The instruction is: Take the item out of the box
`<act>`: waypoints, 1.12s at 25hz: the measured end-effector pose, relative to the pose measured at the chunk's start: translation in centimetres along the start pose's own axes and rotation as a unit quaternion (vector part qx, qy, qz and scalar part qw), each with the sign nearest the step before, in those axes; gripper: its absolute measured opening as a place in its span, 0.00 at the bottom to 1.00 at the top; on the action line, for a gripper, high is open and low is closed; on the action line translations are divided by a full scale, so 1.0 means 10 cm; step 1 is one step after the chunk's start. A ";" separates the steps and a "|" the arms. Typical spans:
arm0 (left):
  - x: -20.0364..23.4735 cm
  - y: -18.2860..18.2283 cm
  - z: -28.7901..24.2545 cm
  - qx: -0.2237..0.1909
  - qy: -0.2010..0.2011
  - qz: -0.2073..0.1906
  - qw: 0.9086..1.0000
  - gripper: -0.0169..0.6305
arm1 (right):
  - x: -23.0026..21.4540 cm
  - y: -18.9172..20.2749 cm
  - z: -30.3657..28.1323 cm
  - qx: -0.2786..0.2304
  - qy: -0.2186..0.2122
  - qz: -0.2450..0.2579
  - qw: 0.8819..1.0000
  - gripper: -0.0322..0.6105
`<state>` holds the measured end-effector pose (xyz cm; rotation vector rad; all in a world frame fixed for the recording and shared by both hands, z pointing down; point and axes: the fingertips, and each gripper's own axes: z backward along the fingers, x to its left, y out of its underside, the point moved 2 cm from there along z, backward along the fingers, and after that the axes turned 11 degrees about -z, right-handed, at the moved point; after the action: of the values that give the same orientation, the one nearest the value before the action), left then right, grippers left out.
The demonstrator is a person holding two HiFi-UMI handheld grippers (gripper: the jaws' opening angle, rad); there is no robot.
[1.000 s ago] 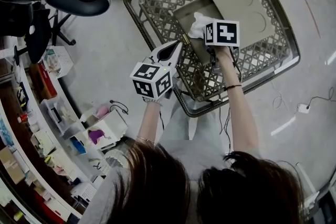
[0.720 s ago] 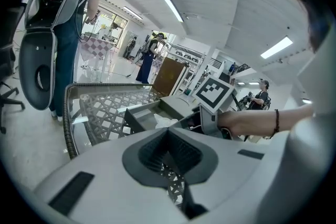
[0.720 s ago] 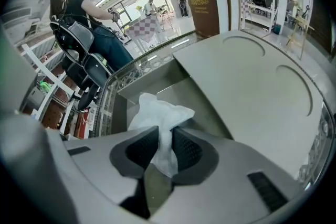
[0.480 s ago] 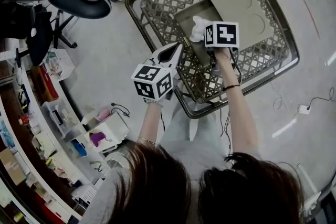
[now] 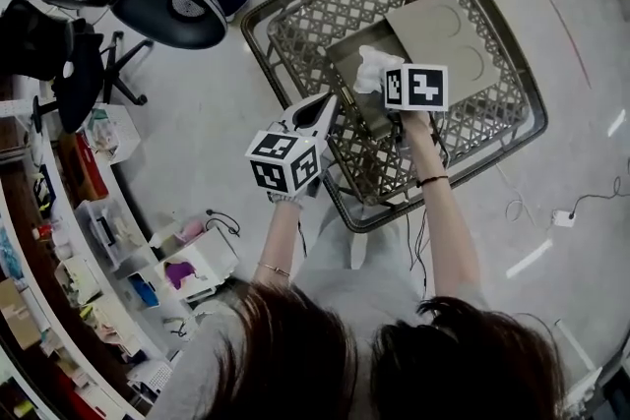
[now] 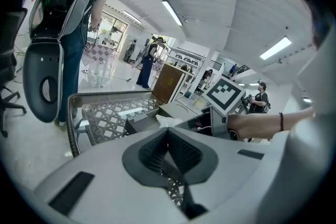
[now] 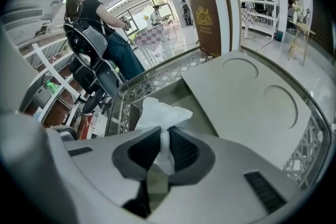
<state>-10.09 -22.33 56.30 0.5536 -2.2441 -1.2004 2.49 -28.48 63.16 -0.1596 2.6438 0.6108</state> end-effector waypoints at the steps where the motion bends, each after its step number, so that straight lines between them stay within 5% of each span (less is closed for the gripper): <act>1: 0.00 -0.01 0.01 0.001 0.000 -0.001 1.000 0.05 | 0.02 -0.02 0.04 -0.004 -0.003 0.002 1.000 0.15; 8: -0.07 -0.14 0.11 0.005 -0.004 -0.004 1.000 0.05 | 0.16 -0.13 0.38 -0.041 -0.023 0.018 0.999 0.15; 28: -0.42 -0.72 0.64 -0.069 -0.011 -0.040 0.997 0.05 | 0.58 -0.28 1.50 -0.136 -0.120 0.084 0.980 0.15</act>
<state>-10.10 -19.68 46.13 0.5841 -2.1539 -1.3956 3.40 -24.46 47.33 0.0563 2.3470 0.9836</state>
